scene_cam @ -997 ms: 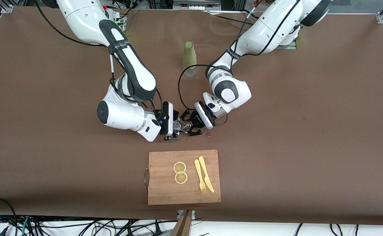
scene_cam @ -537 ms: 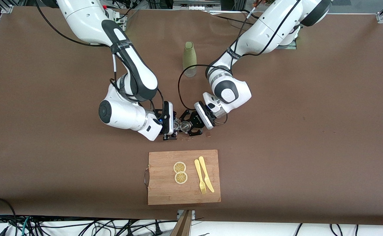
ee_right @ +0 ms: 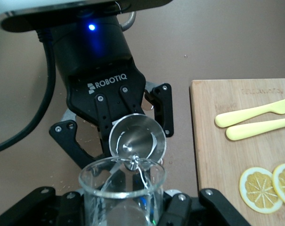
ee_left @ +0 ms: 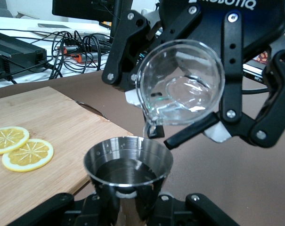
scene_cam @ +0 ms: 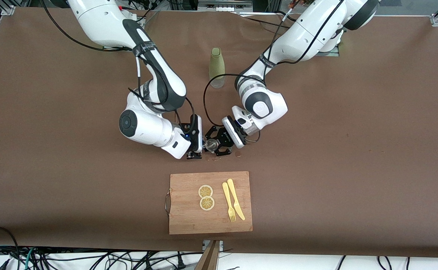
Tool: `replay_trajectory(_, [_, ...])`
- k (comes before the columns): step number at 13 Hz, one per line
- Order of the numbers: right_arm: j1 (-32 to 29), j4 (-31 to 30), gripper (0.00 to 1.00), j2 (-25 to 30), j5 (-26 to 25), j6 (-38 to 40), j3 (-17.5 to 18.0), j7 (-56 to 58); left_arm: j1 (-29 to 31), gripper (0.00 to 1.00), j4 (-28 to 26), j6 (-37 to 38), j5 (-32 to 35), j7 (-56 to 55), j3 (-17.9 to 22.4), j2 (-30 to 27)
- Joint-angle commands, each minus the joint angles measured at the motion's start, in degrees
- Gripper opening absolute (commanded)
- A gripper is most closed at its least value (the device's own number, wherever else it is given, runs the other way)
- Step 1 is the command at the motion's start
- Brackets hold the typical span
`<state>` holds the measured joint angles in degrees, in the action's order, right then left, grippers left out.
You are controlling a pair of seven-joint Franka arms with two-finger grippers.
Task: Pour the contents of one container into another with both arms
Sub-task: 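Hold the glass cup tipped into the jigger held by the left gripper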
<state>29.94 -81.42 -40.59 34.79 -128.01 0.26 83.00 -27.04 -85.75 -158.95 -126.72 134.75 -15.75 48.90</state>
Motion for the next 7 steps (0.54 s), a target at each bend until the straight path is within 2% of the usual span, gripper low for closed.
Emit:
replay_trajectory(1, [0.91, -0.14, 0.0, 1.04, -1.56, -0.48, -0.09, -1.62, -0.39, 0.0, 2.07, -1.8, -1.52, 0.43, 0.1, 0.15])
replay_trajectory(7, [0.91, 0.56, 0.0, 1.04, -0.95, -0.48, -0.09, -1.62, -0.3, 0.0, 2.07, -1.98, -1.43, 0.43, 0.1, 0.06])
